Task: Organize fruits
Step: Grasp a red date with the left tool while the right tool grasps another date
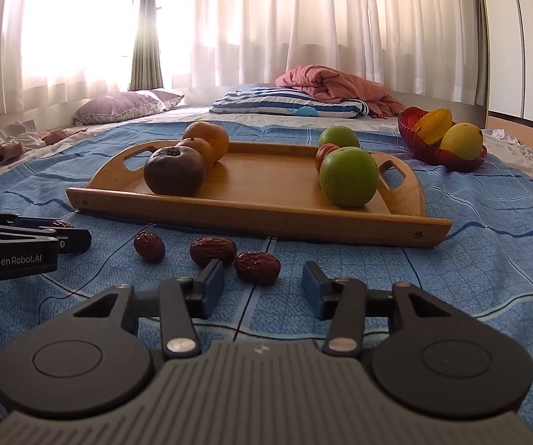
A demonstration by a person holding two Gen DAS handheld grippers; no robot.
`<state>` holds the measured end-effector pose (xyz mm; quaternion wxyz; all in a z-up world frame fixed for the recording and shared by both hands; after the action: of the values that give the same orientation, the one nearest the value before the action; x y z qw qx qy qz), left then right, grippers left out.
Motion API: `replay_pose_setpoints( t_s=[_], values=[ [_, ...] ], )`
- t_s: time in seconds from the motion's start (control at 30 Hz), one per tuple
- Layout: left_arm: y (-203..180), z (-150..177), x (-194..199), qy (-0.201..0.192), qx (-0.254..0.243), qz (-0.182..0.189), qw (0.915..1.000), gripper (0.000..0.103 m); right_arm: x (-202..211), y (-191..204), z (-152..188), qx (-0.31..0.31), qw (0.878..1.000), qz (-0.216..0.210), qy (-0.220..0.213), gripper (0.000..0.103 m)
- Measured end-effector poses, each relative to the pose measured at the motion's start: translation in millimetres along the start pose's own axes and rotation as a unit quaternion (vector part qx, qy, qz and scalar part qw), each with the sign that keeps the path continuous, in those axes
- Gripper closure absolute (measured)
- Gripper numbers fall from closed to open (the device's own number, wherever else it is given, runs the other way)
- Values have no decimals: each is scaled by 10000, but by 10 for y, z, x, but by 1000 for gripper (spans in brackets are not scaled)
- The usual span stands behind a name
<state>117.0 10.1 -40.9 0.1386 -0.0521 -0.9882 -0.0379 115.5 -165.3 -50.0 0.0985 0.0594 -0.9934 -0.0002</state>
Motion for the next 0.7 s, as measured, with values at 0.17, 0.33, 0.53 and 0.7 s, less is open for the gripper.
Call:
replay_pose_setpoints(
  t_s=[0.17,0.33,0.53,0.7],
  values=[
    [-68,-31,6,-4,-20,43,10000,75,-5,-15,-17,-118,9999,57,51,65],
    [-94,-63,2,10,59,38,10000,75,-29,9,-30,-189,9997,68,114,72],
    [-106,-115,-21,18,184,57,9998,75,-41,19,-38,-326,9994,52,136,73],
    [-161,-208,-48,-68,194,140,9997,75,-35,20,-72,-331,9994,43,104,72]
  ],
)
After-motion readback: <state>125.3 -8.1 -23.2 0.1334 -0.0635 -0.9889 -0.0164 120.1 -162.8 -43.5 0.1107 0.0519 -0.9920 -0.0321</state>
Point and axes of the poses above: each gripper's, at about its wrist camera, not at the fingertips, and x roughly against the way its jaws point, y to its left, z to its underside, the point moved 7 cm from there along -x, roughly the way its jaws point, and after that the axes turned 14 degrees about -y, right-handed, at the moved point
